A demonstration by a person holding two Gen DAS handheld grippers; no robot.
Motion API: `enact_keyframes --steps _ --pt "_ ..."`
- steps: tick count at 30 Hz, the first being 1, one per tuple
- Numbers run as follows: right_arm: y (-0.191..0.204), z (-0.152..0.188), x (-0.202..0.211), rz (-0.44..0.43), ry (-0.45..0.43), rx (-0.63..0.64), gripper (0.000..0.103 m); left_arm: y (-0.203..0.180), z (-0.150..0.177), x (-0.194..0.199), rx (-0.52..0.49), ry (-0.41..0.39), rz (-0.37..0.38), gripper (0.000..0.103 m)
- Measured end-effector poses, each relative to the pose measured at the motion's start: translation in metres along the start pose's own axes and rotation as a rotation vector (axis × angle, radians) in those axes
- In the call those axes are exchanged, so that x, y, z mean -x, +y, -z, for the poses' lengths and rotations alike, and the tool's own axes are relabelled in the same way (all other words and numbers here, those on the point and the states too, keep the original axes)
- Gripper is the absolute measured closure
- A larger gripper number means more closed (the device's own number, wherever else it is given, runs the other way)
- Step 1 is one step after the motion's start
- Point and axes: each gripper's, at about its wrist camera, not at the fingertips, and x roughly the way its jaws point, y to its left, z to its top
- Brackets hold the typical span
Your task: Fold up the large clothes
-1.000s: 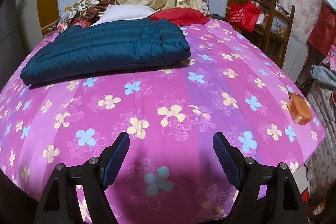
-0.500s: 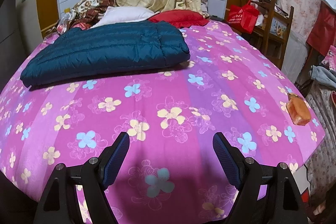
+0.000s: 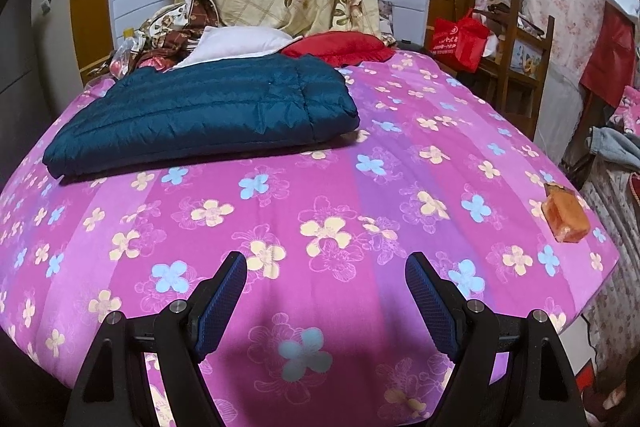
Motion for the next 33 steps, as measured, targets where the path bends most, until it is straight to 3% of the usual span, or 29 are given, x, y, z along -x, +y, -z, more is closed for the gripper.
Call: enact_keyframes --steps 6,20,33 --pt "0.002 0.002 0.002 -0.002 -0.006 0.011 0.024 -0.005 0.006 -0.007 -0.011 0.057 0.03 0.019" --pt "0.01 0.004 -0.004 -0.002 0.007 0.035 0.024 -0.003 0.021 -0.036 0.005 0.221 0.017 0.019" --pt "0.011 0.005 -0.002 0.001 0.008 0.038 0.024 -0.004 0.03 -0.052 0.022 0.318 0.059 0.019"
